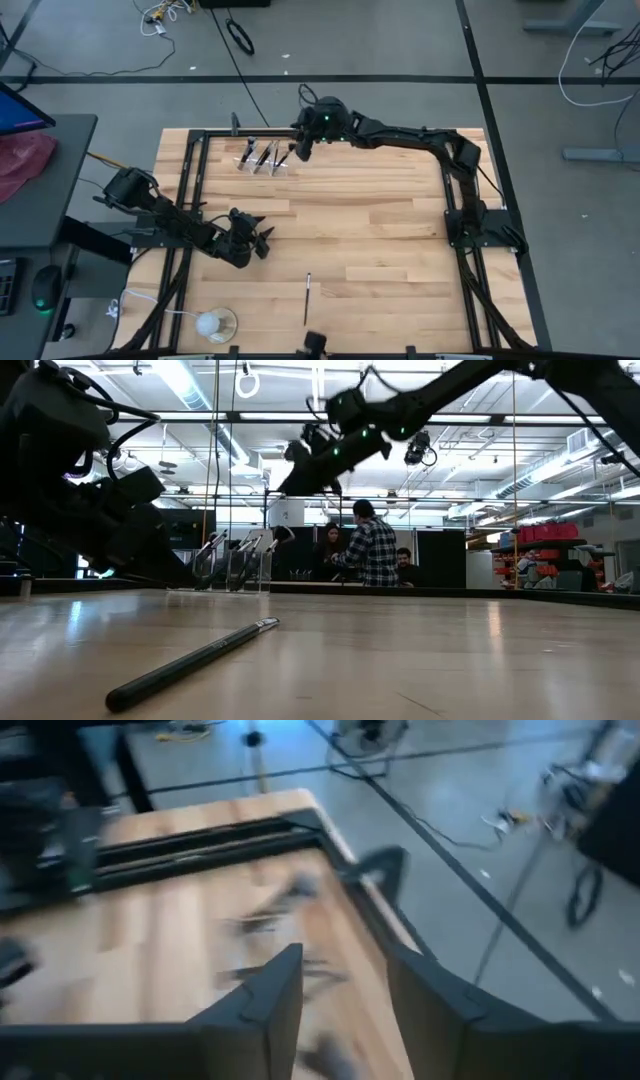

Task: Put items in baskets/containers
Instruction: Put the eyeshadow brush into the middle section of the transparent organizer

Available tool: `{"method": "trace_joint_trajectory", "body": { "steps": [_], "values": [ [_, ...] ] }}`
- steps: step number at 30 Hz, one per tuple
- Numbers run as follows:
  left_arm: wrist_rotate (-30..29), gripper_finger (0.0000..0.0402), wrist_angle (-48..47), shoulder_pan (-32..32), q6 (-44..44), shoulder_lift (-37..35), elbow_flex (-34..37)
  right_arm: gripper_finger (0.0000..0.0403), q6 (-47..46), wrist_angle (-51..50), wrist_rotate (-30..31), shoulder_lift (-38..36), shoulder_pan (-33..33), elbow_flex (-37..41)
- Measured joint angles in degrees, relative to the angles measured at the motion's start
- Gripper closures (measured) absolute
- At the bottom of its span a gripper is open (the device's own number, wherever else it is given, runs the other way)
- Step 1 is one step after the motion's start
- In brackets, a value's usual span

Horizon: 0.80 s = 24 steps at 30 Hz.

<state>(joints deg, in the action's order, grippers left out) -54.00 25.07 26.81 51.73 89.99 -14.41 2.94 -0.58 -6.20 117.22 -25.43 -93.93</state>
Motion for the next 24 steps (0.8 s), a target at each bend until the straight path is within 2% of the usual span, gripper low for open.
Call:
{"method": "trace_joint_trajectory", "body": {
  "steps": [4,7,13,17,20,24],
  "values": [
    [0.0,0.017,0.4,0.0,0.0,0.0,0.0,0.0265,5.1,-5.1,-0.2,-4.4,4.4,0.0],
    [0.1,0.017,1.0,0.3,-0.8,0.0,0.0,0.0279,8.9,-11.7,2.4,-8.1,9.1,0.0],
    [3.2,0.017,5.2,1.3,-13.6,0.0,-3.0,0.0313,11.5,-23.5,11.8,-12.5,20.0,1.7],
    [5.4,0.017,5.2,1.4,-22.1,1.3,-9.6,0.0338,8.7,-22.7,20.4,-15.7,26.2,11.7],
    [9.2,0.017,5.3,1.4,-27.0,4.1,-15.4,0.0357,3.5,-18.2,27.2,-19.5,30.3,21.6],
    [16.0,0.017,5.1,1.4,-26.5,9.1,-21.9,0.0378,-4.7,-11.2,36.0,-25.4,35.4,34.7]
  ]
}}
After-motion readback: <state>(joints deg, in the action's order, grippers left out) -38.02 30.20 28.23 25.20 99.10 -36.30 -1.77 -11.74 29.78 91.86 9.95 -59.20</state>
